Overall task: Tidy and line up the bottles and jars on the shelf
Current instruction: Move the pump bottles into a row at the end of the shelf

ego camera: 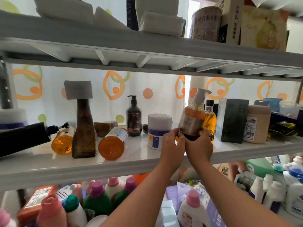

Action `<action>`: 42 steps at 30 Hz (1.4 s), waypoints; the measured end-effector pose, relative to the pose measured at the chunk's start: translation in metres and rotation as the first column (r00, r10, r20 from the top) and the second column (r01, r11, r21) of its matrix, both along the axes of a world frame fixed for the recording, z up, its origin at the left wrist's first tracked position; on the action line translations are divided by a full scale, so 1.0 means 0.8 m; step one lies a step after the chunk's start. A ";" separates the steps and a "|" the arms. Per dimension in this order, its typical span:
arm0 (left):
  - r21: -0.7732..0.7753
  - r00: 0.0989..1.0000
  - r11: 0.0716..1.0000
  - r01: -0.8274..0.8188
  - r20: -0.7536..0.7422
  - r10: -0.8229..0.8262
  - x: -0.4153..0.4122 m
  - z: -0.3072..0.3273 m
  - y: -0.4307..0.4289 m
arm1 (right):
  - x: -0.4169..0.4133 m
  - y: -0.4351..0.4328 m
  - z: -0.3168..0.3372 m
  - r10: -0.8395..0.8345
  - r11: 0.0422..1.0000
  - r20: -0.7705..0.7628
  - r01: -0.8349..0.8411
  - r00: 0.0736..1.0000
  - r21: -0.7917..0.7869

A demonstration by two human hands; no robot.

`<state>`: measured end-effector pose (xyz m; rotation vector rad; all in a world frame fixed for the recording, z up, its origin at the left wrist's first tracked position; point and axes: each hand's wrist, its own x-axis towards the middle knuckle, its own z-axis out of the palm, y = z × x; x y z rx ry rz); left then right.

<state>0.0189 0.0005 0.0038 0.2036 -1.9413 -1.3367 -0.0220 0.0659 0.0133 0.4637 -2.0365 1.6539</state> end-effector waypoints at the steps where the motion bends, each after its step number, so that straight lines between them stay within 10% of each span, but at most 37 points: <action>1: 0.010 1.000 1.000 0.003 -0.008 -0.003 0.006 0.002 0.001 | 0.005 0.000 0.001 0.002 1.000 -0.009 -0.002 1.000 -0.008; 42: 0.111 0.927 0.929 -0.353 -0.097 0.363 0.224 0.060 -0.096 | 0.183 -0.143 0.033 0.269 0.960 -0.161 -0.278 0.950 -0.032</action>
